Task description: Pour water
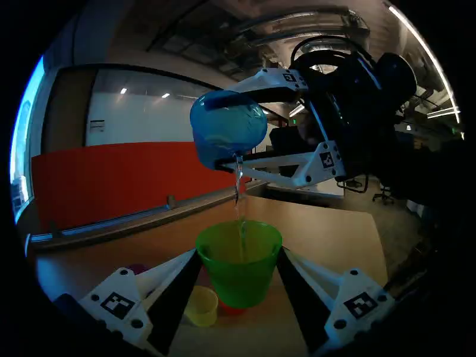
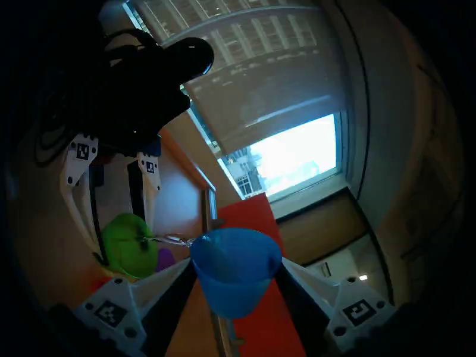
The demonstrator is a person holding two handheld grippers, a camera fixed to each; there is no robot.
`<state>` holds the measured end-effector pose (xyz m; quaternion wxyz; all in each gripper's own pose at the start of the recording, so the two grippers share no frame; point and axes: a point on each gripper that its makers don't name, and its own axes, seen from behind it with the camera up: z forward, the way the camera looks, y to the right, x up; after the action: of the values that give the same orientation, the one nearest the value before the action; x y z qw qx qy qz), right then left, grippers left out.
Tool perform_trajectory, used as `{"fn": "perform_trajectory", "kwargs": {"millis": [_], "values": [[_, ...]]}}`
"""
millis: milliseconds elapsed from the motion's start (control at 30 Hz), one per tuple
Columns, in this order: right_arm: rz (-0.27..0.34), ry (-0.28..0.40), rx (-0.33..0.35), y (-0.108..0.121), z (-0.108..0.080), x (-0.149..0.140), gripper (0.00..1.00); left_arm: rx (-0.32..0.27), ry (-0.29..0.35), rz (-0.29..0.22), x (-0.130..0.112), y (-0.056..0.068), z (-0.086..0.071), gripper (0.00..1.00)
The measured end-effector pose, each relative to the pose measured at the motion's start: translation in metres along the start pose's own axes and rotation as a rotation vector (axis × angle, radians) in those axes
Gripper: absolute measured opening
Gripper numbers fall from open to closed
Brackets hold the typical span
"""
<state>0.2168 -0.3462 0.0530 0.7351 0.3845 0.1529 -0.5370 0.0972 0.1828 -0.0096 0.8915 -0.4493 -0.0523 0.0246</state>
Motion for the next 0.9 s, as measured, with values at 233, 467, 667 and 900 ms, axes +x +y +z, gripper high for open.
{"fn": "perform_trajectory", "kwargs": {"millis": [233,467,667,900], "values": [[-0.016,0.003,0.004,-0.0009,0.0035,-0.0011,0.89,-0.003,-0.001,-0.002,-0.0023,-0.0006,0.0011,0.86],[-0.031,0.006,0.001,-0.0001,0.0063,-0.0026,0.89,-0.005,-0.001,-0.002,-0.0023,-0.0019,0.0013,0.86],[-0.048,0.005,-0.004,0.0014,0.0083,-0.0037,0.89,-0.001,0.003,-0.003,-0.0012,-0.0049,0.0021,0.86],[-0.073,0.003,-0.012,0.0048,0.0085,-0.0051,0.89,0.001,0.003,0.001,-0.0011,-0.0054,0.0026,0.86]]}}
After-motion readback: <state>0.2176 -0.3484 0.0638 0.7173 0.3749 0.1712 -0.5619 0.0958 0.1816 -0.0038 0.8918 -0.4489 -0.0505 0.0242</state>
